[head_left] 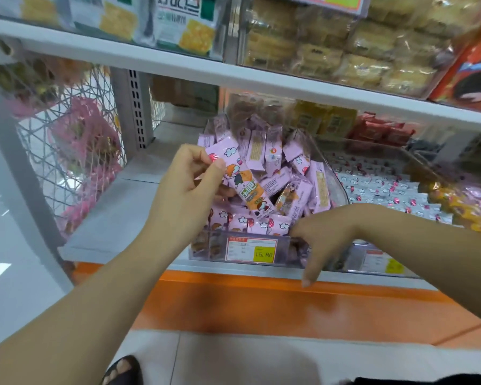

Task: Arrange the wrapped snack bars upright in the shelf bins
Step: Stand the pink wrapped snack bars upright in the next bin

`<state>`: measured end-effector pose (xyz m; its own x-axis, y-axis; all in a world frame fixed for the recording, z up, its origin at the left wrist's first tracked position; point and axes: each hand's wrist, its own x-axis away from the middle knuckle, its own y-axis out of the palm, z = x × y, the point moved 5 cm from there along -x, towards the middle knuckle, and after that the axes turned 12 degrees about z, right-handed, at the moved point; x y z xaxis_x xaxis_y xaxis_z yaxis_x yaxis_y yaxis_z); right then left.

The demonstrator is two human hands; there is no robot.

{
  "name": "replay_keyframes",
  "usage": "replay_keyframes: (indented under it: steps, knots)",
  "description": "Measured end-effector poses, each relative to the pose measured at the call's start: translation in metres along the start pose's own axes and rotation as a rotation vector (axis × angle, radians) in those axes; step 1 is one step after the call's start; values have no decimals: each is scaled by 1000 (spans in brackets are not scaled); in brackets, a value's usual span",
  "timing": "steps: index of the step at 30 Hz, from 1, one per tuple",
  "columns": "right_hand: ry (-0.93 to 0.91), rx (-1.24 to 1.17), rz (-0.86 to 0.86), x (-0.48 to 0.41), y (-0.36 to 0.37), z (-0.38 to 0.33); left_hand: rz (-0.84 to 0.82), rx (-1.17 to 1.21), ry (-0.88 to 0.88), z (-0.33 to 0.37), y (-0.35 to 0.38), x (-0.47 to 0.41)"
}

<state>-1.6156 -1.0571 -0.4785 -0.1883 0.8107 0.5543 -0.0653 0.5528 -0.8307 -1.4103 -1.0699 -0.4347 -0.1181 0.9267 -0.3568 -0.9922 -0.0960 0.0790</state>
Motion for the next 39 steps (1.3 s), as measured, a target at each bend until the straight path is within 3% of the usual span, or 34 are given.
replay_keyframes:
  steps: [7,13,20,27,33,39]
  knots:
    - [63,83,-58,0,2,-5,-49,-2,-2,-1,7,3]
    - [4,42,38,3,-4,-10,-59,19,-6,1,10,8]
    - [-72,26,295,23,-27,-7,-24,31,14,8,17,9]
    - [-21,-129,469,44,-41,17,3,3,44,11,25,10]
    - [22,-228,799,68,-49,35,-45,-49,44,9,47,6]
    - [49,-544,1021,99,-35,61,-260,-422,230,15,80,7]
